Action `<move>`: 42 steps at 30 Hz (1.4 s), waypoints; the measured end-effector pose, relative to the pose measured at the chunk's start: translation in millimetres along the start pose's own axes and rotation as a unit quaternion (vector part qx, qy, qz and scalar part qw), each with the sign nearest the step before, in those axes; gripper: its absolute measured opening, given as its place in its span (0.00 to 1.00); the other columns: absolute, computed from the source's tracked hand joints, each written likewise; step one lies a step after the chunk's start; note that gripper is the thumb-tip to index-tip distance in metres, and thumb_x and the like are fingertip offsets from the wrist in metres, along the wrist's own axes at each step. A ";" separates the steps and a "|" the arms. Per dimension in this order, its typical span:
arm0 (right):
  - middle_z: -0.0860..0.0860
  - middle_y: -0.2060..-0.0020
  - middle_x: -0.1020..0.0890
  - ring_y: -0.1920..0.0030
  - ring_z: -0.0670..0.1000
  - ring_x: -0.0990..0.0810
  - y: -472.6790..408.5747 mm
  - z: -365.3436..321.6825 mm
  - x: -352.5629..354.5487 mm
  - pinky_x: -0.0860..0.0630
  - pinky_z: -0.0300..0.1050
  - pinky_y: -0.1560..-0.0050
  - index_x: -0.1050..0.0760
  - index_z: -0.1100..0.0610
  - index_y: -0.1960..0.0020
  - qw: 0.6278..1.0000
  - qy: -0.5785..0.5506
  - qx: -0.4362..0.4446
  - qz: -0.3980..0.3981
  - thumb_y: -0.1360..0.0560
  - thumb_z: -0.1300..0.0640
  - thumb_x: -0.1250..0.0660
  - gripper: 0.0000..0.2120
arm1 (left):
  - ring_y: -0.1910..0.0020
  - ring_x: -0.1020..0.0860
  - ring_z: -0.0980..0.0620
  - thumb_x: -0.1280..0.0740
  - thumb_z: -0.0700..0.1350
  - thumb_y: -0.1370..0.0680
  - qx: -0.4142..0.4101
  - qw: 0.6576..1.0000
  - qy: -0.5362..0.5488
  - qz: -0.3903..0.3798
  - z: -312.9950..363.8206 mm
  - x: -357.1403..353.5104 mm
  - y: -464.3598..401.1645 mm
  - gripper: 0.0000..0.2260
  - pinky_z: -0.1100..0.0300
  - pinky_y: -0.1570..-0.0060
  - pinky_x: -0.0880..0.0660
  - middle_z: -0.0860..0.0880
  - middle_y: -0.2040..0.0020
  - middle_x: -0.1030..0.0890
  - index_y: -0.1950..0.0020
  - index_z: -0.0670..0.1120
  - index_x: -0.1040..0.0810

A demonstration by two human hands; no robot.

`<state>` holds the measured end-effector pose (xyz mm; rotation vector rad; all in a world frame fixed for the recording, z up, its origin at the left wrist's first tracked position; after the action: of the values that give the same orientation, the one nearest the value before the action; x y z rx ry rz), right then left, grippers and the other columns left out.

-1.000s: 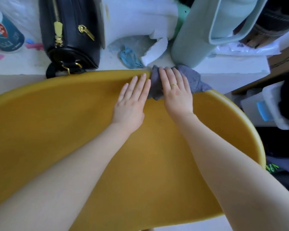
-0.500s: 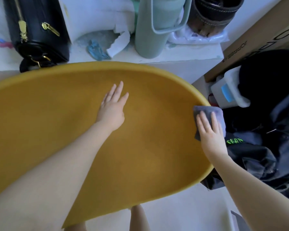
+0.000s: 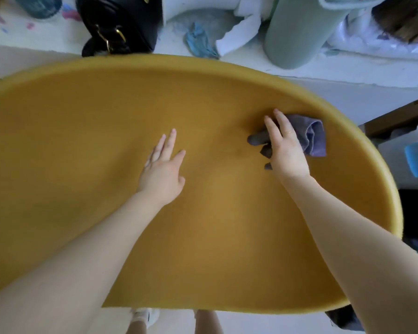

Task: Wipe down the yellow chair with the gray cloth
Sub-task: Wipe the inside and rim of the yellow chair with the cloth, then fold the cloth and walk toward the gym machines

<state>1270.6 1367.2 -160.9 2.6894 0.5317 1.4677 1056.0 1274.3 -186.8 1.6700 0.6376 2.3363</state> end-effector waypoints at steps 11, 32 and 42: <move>0.52 0.62 0.24 0.61 0.50 0.25 49.7 -108.9 -104.4 0.27 0.41 0.58 0.27 0.57 0.57 0.820 -0.521 -0.215 -0.098 0.27 0.78 0.52 0.21 | 0.25 0.45 0.52 0.38 0.36 0.22 -0.063 0.967 0.247 -0.005 -27.1 33.3 39.0 0.30 0.71 0.35 0.51 0.50 0.24 0.44 0.24 0.49 0.47; 0.48 0.54 0.28 0.50 0.47 0.31 196.0 -344.8 42.8 0.35 0.34 0.55 0.25 0.60 0.46 0.974 -0.207 0.029 -0.085 0.26 0.67 0.40 0.11 | 0.67 0.30 0.50 0.35 0.48 0.22 -0.011 0.912 0.404 -0.067 -63.0 196.8 243.1 0.15 0.55 0.59 0.29 0.49 0.69 0.32 0.66 0.46 0.35; 0.50 0.59 0.23 0.58 0.52 0.24 272.6 -355.1 21.3 0.29 0.38 0.60 0.31 0.57 0.50 0.966 -0.123 0.117 -0.197 0.29 0.58 0.28 0.14 | 0.70 0.26 0.52 0.34 0.43 0.22 0.062 0.847 0.528 -0.023 -55.8 171.3 330.5 0.10 0.68 0.72 0.26 0.45 0.66 0.25 0.61 0.43 0.29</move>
<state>1065.8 1069.9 104.6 2.6589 1.1991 1.0063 973.6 1037.1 93.7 0.2020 0.9606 3.0817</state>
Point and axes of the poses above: each hand's wrist, its own y-axis away from the middle knuckle, its own x-axis out of the back of the hand, z = x × y, the point moved 10 cm from there along -y, towards the middle knuckle
